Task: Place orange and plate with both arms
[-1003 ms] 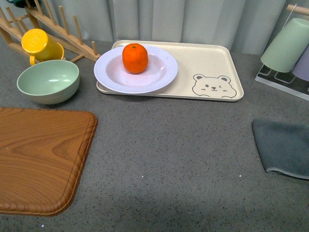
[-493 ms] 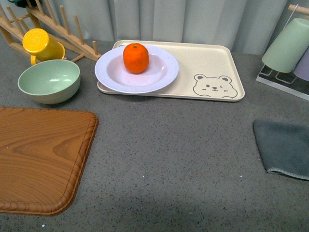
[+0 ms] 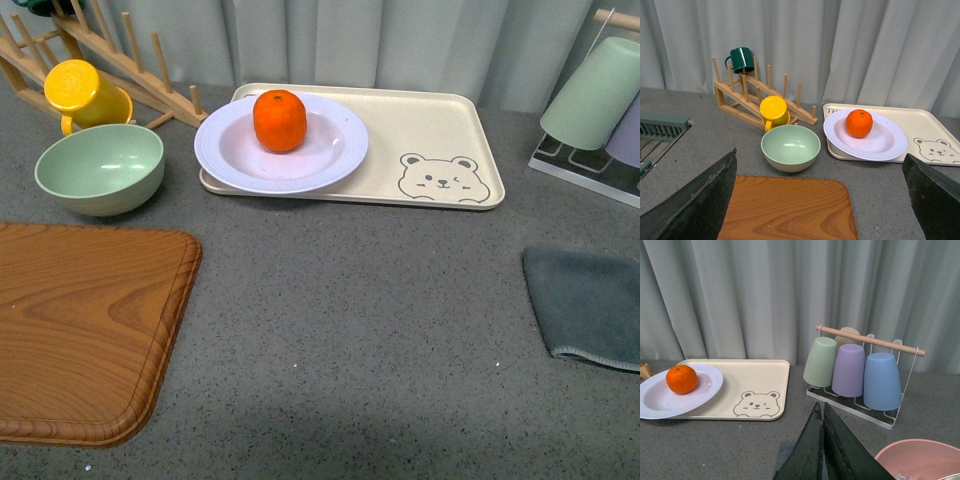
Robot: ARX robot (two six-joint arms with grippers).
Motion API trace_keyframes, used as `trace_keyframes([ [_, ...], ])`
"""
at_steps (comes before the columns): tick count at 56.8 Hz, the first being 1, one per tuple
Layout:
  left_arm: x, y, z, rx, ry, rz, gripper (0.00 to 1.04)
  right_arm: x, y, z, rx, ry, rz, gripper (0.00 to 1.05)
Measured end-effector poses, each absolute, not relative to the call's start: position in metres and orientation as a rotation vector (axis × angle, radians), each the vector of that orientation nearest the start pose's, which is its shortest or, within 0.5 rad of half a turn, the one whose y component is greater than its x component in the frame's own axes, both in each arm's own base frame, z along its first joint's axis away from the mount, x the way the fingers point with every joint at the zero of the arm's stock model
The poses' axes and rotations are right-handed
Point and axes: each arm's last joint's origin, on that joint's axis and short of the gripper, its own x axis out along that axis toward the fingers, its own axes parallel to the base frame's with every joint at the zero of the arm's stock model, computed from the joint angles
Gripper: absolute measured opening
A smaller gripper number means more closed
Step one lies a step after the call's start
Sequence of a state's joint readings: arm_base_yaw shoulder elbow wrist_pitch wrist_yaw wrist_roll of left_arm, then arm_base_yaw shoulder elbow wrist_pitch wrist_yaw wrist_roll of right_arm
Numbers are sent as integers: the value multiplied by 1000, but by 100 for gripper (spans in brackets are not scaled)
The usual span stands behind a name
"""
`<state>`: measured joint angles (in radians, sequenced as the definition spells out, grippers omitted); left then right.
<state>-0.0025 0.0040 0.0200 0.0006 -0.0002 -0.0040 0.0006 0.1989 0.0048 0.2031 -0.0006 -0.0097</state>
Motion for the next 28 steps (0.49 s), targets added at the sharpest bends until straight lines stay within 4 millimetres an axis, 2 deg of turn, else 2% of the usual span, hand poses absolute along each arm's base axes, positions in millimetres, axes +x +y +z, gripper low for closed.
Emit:
trace_keyframes([
  [15, 97, 0, 170, -4, -17, -2, 98, 98, 0, 165, -10, -4, 2, 1],
  [28, 97, 0, 170, -4, -17, -3, 98, 98, 0, 165, -10, -2, 2, 1],
])
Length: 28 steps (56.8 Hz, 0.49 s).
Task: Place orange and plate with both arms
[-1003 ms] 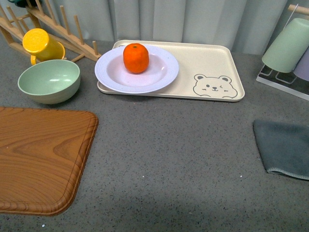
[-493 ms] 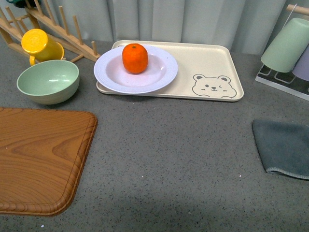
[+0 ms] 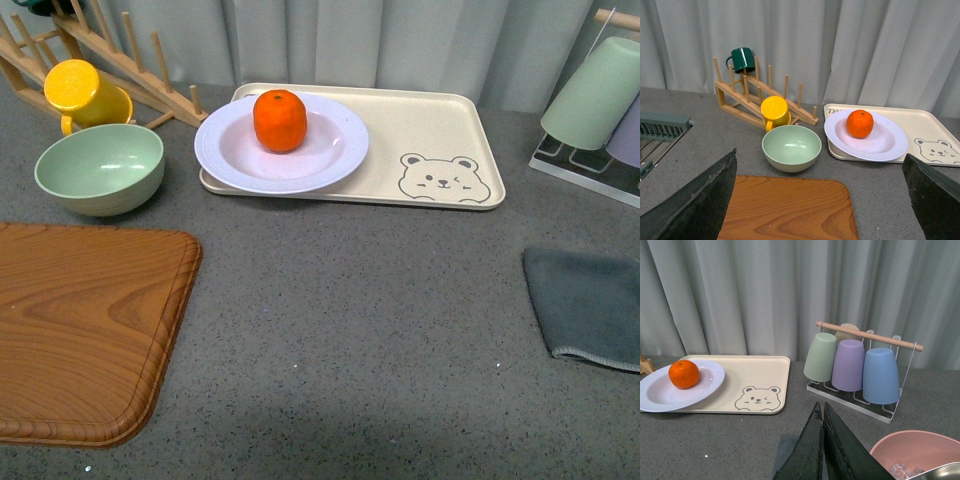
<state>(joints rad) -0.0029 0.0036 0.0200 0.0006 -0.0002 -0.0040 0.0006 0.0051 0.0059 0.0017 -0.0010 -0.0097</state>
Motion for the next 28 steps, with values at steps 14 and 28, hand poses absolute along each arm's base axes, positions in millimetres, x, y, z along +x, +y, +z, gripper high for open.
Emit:
trace_keyframes([
  [14, 97, 0, 170, -4, -17, -2, 98, 98, 0, 165, -10, -3, 2, 35],
  [28, 97, 0, 170, -4, -17, -2, 98, 98, 0, 165, -10, -3, 2, 79],
])
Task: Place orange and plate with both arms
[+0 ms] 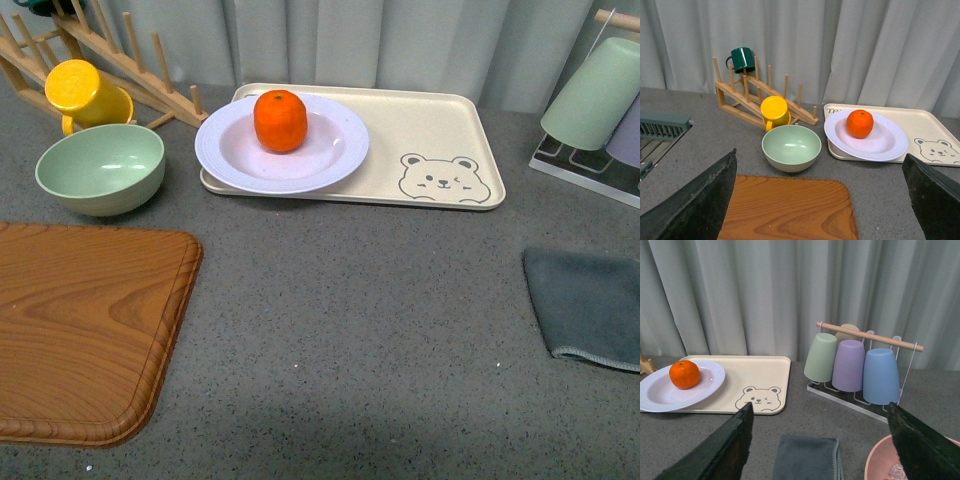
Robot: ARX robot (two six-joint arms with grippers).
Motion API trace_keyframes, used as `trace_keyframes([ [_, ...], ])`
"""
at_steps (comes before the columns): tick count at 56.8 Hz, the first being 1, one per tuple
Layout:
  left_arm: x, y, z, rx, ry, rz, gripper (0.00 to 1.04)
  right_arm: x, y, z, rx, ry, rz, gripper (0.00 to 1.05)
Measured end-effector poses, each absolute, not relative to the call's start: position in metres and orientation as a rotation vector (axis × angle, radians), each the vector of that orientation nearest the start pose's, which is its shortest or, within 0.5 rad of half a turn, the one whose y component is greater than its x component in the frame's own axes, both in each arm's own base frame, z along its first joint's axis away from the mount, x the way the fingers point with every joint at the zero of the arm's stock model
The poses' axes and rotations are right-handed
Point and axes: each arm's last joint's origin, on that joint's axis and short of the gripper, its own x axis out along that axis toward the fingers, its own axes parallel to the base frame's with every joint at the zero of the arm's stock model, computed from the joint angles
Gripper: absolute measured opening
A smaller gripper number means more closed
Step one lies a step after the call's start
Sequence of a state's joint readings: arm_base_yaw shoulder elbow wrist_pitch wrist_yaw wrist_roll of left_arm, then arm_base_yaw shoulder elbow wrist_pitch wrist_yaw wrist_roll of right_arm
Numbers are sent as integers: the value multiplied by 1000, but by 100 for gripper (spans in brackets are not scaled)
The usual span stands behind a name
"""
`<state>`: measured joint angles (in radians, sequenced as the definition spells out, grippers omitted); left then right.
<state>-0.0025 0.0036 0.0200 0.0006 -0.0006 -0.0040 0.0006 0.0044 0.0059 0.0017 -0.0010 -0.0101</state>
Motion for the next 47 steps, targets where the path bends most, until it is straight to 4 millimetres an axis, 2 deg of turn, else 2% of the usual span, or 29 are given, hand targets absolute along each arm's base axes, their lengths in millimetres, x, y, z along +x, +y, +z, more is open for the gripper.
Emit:
trace_keyframes([
  [7, 97, 0, 170, -4, -17, -2, 98, 98, 0, 165, -9, -3, 2, 97],
  [11, 97, 0, 170, -4, -17, -2, 98, 98, 0, 165, -7, -3, 2, 95],
  [47, 97, 0, 170, -4, -17, -2, 98, 98, 0, 165, -7, -3, 2, 95],
])
